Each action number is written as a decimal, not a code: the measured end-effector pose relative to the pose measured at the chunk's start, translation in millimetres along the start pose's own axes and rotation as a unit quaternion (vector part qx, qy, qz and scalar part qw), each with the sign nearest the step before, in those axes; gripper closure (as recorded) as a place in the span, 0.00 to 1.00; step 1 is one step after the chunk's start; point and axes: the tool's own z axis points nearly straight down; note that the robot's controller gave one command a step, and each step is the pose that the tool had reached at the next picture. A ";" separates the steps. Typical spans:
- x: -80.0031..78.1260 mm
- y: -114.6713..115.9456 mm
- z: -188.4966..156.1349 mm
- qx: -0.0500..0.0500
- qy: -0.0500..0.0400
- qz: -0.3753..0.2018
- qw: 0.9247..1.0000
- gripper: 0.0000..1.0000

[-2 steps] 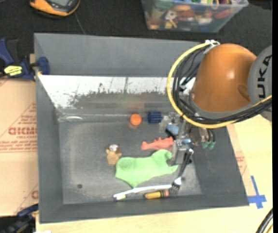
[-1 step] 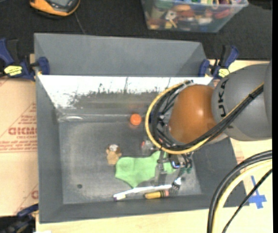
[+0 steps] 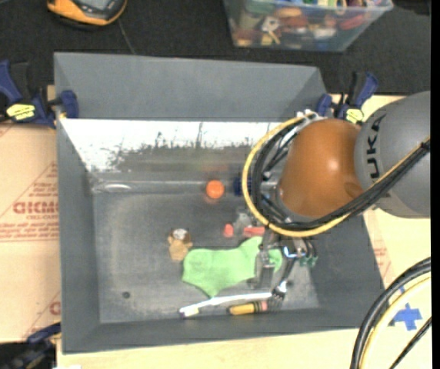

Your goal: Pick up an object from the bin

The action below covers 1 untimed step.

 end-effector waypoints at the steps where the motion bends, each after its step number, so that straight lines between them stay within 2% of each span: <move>1: 12.9 -2.6 54.4 -0.001 0.007 0.003 1.000 0.00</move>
Offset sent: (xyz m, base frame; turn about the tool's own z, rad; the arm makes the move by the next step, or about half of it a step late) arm 0.0142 -0.0008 -0.0820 -0.0011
